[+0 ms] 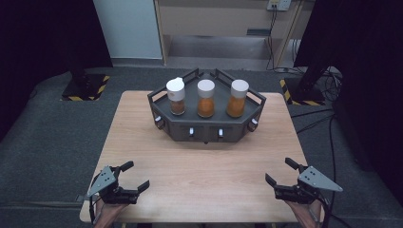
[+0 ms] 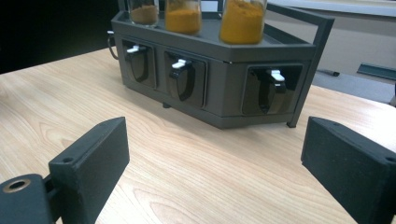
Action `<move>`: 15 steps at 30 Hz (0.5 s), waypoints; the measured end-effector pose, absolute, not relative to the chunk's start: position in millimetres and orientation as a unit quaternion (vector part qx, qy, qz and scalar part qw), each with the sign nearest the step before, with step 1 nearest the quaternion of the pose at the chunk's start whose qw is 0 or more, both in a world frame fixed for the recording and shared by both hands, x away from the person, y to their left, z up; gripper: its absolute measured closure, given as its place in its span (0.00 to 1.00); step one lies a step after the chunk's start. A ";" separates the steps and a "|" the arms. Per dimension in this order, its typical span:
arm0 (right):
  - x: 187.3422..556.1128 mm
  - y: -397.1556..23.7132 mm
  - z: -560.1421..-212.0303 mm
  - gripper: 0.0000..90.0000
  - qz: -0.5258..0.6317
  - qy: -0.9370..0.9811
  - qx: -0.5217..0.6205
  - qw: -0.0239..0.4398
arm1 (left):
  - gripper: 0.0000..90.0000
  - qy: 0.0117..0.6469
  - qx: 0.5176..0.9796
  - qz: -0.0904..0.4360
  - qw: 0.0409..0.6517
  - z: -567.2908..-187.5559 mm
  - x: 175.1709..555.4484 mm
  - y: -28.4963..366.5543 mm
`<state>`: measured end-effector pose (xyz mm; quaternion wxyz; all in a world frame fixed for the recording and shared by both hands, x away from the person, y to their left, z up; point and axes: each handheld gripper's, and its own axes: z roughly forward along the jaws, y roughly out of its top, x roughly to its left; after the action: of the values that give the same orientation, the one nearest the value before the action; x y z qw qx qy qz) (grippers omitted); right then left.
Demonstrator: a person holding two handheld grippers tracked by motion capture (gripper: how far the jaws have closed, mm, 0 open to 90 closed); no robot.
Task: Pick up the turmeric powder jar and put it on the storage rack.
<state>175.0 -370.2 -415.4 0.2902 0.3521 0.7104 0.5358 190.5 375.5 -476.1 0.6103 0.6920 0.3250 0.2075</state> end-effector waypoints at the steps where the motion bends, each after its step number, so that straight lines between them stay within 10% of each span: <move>1: 174.9 -370.7 -418.0 0.08 0.537 0.709 0.353 0.290 | 0.00 0.325 0.692 0.208 0.610 -476.0 190.4 375.6; 15: 174.6 -376.1 -428.9 0.08 0.542 0.705 0.353 0.291 | 0.00 0.318 0.693 0.208 0.612 -475.7 190.7 375.4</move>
<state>174.6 -376.1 -428.9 0.2910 0.3530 0.7050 0.5420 190.7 375.4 -475.7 0.6121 0.6934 0.3180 0.2082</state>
